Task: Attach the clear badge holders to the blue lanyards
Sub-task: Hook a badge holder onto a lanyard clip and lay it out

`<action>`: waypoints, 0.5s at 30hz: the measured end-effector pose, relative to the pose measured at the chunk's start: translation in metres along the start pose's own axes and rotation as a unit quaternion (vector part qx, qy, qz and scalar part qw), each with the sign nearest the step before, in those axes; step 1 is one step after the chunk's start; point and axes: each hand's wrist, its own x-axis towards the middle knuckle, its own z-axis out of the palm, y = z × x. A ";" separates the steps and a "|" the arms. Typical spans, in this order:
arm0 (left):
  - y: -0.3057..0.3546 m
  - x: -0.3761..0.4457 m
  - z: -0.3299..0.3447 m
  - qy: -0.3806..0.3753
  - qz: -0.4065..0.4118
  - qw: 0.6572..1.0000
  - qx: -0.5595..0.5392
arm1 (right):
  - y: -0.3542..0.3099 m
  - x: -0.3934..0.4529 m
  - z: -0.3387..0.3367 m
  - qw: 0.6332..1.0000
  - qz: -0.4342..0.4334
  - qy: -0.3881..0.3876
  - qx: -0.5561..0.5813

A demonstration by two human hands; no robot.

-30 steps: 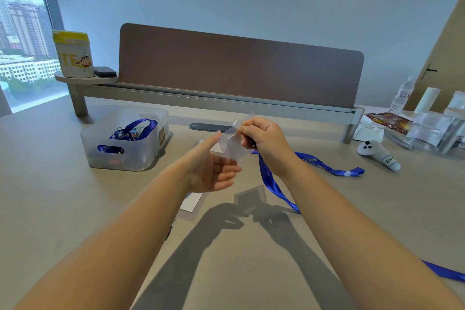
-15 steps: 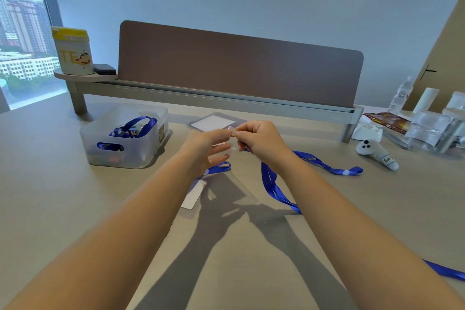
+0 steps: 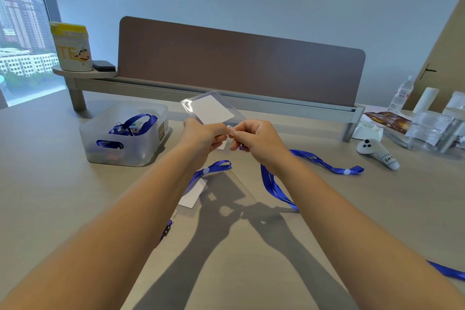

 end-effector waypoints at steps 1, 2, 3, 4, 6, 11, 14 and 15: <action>0.001 0.001 0.000 -0.001 0.011 1.000 0.014 | 0.001 0.001 0.001 1.000 -0.007 0.001 0.001; 0.001 0.001 0.000 0.002 0.025 0.999 0.030 | 0.002 0.002 0.001 1.000 -0.013 0.004 0.003; 0.001 0.000 0.001 0.005 0.040 0.998 0.044 | 0.003 0.003 0.002 1.000 -0.015 0.007 0.007; 0.001 -0.001 0.003 0.011 0.057 0.997 0.059 | 0.004 0.003 0.002 1.000 -0.016 0.009 0.013; 0.001 -0.004 0.006 0.029 0.093 0.992 0.085 | 0.006 0.004 0.002 1.000 -0.007 0.012 0.028; 0.007 -0.001 0.005 -0.009 0.083 0.995 0.045 | 0.002 0.011 -0.003 0.998 0.046 -0.020 0.045; 0.018 0.005 0.003 0.021 0.050 0.998 -0.032 | 0.005 0.013 -0.007 0.996 0.085 0.010 0.002; 0.023 0.008 0.002 0.041 0.034 0.997 -0.053 | 0.008 0.012 -0.007 0.994 0.091 0.059 0.002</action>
